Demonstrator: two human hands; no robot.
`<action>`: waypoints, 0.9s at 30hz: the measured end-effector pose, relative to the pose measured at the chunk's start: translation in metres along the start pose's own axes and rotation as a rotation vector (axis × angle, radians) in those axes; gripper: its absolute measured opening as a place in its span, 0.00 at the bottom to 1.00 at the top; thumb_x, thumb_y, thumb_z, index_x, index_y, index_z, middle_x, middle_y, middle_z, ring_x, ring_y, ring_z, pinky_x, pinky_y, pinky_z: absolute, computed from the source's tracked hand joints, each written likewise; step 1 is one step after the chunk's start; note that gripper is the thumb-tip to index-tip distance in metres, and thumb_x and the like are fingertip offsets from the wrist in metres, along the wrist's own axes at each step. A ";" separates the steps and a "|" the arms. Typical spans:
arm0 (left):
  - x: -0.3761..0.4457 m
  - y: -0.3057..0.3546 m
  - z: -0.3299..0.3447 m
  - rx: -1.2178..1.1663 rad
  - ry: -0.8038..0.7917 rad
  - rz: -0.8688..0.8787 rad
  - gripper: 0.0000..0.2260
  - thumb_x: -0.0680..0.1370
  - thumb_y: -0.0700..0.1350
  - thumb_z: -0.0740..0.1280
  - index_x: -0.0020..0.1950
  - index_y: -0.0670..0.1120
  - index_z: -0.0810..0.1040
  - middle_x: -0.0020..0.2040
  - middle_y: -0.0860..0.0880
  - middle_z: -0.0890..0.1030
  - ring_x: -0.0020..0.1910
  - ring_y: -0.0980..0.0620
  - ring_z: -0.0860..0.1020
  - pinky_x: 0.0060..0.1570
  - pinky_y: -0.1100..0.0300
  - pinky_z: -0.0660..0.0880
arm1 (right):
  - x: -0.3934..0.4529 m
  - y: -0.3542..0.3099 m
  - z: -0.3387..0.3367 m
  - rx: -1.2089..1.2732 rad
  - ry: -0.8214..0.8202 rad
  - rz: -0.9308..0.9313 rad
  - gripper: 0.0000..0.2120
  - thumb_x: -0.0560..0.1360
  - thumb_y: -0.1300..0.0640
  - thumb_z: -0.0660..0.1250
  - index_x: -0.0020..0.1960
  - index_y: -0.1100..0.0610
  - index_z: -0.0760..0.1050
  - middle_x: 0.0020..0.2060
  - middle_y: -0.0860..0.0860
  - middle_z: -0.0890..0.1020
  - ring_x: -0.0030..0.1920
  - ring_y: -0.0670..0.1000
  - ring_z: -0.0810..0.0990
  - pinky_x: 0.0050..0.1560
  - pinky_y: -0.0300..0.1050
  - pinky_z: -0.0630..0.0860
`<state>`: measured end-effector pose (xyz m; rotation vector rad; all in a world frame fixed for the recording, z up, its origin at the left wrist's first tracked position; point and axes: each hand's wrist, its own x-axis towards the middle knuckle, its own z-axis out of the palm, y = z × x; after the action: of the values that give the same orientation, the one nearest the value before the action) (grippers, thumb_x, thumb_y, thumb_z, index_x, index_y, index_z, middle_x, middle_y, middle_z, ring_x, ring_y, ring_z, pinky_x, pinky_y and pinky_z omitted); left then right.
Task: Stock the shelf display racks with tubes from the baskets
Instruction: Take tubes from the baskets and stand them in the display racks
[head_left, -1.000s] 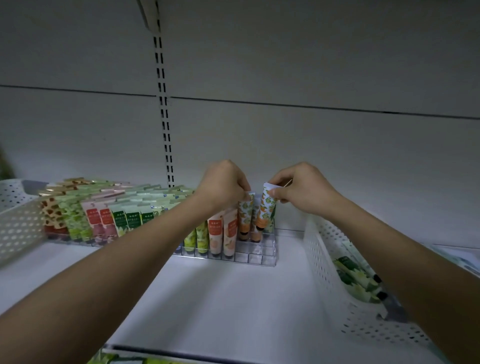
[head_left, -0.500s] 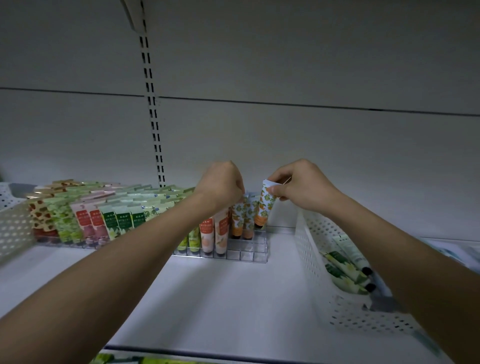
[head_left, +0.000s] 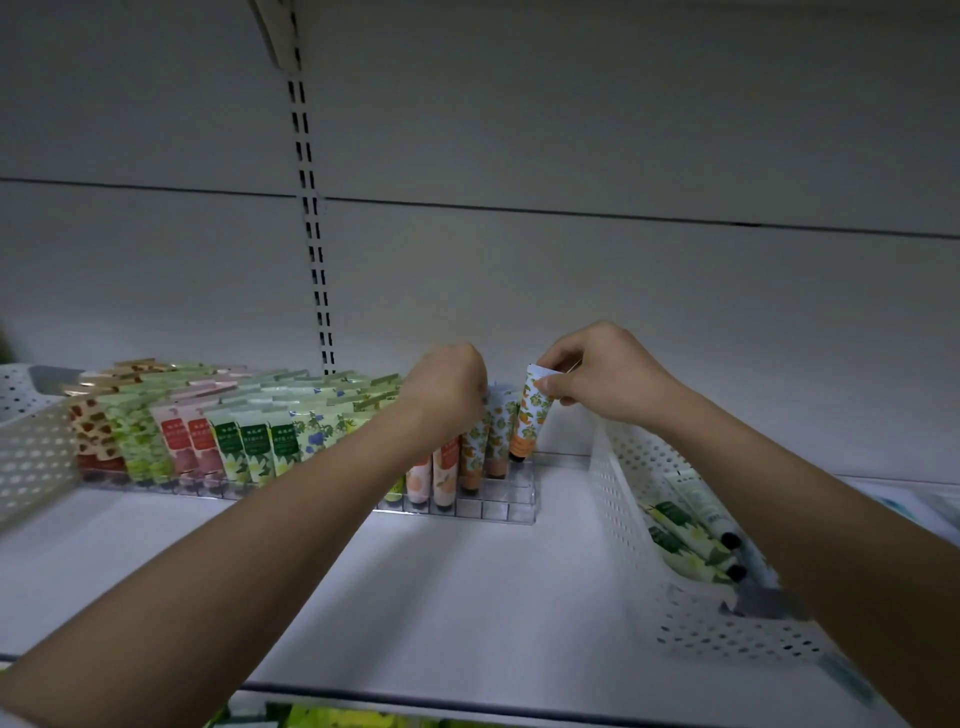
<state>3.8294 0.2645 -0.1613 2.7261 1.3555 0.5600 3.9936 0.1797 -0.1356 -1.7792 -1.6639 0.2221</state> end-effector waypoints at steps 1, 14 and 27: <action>-0.004 0.001 -0.002 0.002 0.038 0.028 0.13 0.74 0.37 0.69 0.57 0.44 0.83 0.52 0.44 0.83 0.50 0.43 0.80 0.49 0.52 0.77 | 0.000 -0.001 0.000 0.000 0.000 -0.003 0.02 0.71 0.62 0.74 0.44 0.57 0.85 0.36 0.53 0.85 0.36 0.53 0.84 0.43 0.49 0.82; -0.140 -0.016 0.072 -0.199 -0.110 0.360 0.19 0.79 0.61 0.60 0.68 0.58 0.74 0.67 0.56 0.74 0.66 0.54 0.67 0.67 0.53 0.64 | 0.002 -0.017 0.020 -0.145 -0.023 -0.057 0.06 0.71 0.61 0.75 0.48 0.59 0.85 0.42 0.54 0.85 0.38 0.49 0.80 0.49 0.48 0.79; -0.158 -0.026 0.107 -0.086 -0.229 0.289 0.28 0.78 0.69 0.47 0.77 0.64 0.52 0.78 0.55 0.56 0.76 0.53 0.50 0.74 0.40 0.42 | 0.012 -0.011 0.049 -0.328 -0.155 -0.127 0.07 0.71 0.63 0.75 0.49 0.58 0.85 0.43 0.52 0.85 0.42 0.47 0.79 0.44 0.38 0.70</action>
<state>3.7591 0.1704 -0.3137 2.8265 0.8745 0.2963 3.9597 0.2081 -0.1617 -1.9220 -2.0099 0.0309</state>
